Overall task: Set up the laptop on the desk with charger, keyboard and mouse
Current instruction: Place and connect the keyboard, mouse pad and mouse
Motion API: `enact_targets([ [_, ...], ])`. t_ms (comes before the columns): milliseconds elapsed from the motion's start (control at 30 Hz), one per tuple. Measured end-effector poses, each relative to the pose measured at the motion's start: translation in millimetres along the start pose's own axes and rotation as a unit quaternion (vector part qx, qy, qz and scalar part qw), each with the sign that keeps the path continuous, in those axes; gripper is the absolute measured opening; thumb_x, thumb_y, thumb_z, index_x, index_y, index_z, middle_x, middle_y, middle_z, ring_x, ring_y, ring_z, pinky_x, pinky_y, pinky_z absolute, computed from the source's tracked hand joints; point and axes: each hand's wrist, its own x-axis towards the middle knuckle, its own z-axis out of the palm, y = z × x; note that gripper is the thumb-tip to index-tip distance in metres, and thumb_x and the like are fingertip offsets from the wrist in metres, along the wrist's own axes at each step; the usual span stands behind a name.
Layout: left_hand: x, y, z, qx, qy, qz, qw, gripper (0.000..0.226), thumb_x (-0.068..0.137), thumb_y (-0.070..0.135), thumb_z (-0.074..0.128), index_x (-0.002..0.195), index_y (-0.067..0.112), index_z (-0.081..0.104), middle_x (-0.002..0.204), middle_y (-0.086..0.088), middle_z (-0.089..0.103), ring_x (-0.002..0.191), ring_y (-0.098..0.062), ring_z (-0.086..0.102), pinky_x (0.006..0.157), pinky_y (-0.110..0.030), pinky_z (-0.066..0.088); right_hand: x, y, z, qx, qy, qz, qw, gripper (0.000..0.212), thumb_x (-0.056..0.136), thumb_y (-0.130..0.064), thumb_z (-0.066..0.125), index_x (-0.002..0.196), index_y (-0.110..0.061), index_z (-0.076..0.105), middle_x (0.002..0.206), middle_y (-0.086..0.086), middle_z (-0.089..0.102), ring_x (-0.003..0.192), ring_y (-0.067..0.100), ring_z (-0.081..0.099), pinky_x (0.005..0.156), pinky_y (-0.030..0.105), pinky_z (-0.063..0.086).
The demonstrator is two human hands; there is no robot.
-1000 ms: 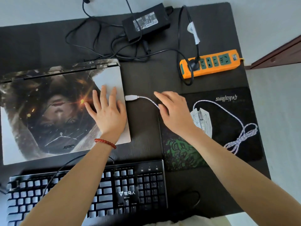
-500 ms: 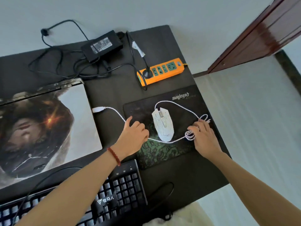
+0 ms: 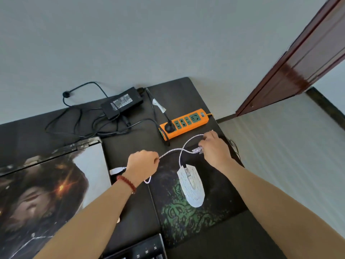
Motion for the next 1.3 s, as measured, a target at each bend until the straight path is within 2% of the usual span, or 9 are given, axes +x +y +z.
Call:
enact_targets([
  [100,15,-9,10,-0.085,-0.010,-0.089,0.992,0.022,0.091,0.028,0.045,0.099,0.025,0.065,0.098,-0.006,0.068,0.092,-0.031,0.061,0.074,-0.033,0.046,11,10,8,-0.070,0.004,0.006,0.998,0.027,0.091,-0.020,0.054,0.117,-0.017,0.059,0.117,0.009,0.053,0.113,0.024,0.047,0.085,0.033,0.045],
  [233,40,-16,11,-0.058,0.068,-0.124,0.988,0.017,0.094,0.017,0.041,0.100,0.012,0.056,0.090,-0.013,0.067,0.084,-0.036,0.061,0.065,-0.034,0.040,30,0,11,0.109,0.063,0.095,0.988,0.022,0.093,-0.020,0.052,0.113,-0.016,0.059,0.099,0.007,0.065,0.090,0.020,0.062,0.066,0.027,0.047],
  [467,67,-37,4,-0.172,0.124,-0.187,0.959,0.018,0.089,0.004,0.045,0.103,0.008,0.055,0.105,-0.018,0.062,0.094,-0.041,0.057,0.074,-0.040,0.043,23,-14,26,0.071,-0.065,0.008,0.995,0.055,0.095,-0.024,0.044,0.145,-0.015,0.022,0.141,0.007,0.040,0.131,0.023,0.036,0.103,0.039,0.038],
  [633,64,-36,-10,-0.328,0.091,-0.169,0.925,0.036,0.089,0.010,0.050,0.125,0.011,0.051,0.128,-0.014,0.053,0.106,-0.028,0.056,0.094,-0.035,0.043,5,-18,23,0.144,-0.081,0.023,0.986,0.049,0.096,-0.021,0.041,0.143,-0.016,0.030,0.140,0.007,0.044,0.130,0.023,0.038,0.102,0.039,0.039],
  [767,17,-28,-17,-0.389,0.150,-0.146,0.897,0.038,0.090,0.009,0.049,0.127,0.013,0.050,0.133,-0.009,0.046,0.099,-0.018,0.058,0.083,-0.020,0.038,-16,-26,14,0.234,-0.071,0.051,0.968,0.044,0.097,-0.016,0.040,0.141,-0.012,0.035,0.138,0.010,0.046,0.129,0.023,0.041,0.104,0.036,0.040],
  [933,-109,-43,-2,-0.394,0.215,-0.204,0.870,0.029,0.090,0.008,0.050,0.118,0.011,0.056,0.123,-0.009,0.051,0.099,-0.018,0.058,0.088,-0.030,0.046,-69,-57,-4,0.353,0.058,0.066,0.932,0.034,0.093,-0.003,0.041,0.124,-0.004,0.055,0.122,0.013,0.058,0.117,0.026,0.051,0.100,0.033,0.039],
  [1033,-198,-60,19,-0.334,0.226,-0.245,0.882,0.024,0.089,0.010,0.053,0.112,0.012,0.060,0.119,-0.009,0.056,0.098,-0.023,0.060,0.091,-0.033,0.045,-121,-94,-6,0.402,0.099,-0.050,0.909,0.029,0.090,0.002,0.048,0.116,-0.002,0.059,0.111,0.012,0.062,0.106,0.025,0.058,0.094,0.033,0.044],
  [1200,-332,-69,72,-0.190,0.124,-0.373,0.900,0.046,0.085,0.031,0.062,0.128,0.021,0.051,0.139,-0.004,0.044,0.127,-0.030,0.039,0.107,-0.054,0.027,-217,-151,18,0.321,-0.138,-0.371,0.860,0.044,0.091,-0.039,0.045,0.131,-0.022,0.048,0.122,-0.004,0.056,0.115,0.007,0.044,0.099,0.020,0.031],
  [1300,-374,-69,99,-0.186,0.046,-0.417,0.889,0.063,0.085,0.043,0.058,0.141,0.025,0.034,0.153,-0.004,0.021,0.141,-0.025,0.016,0.113,-0.051,0.016,-245,-169,36,0.170,-0.207,-0.502,0.822,0.061,0.085,-0.058,0.041,0.137,-0.026,0.038,0.133,-0.004,0.046,0.124,0.014,0.037,0.103,0.033,0.029],
])
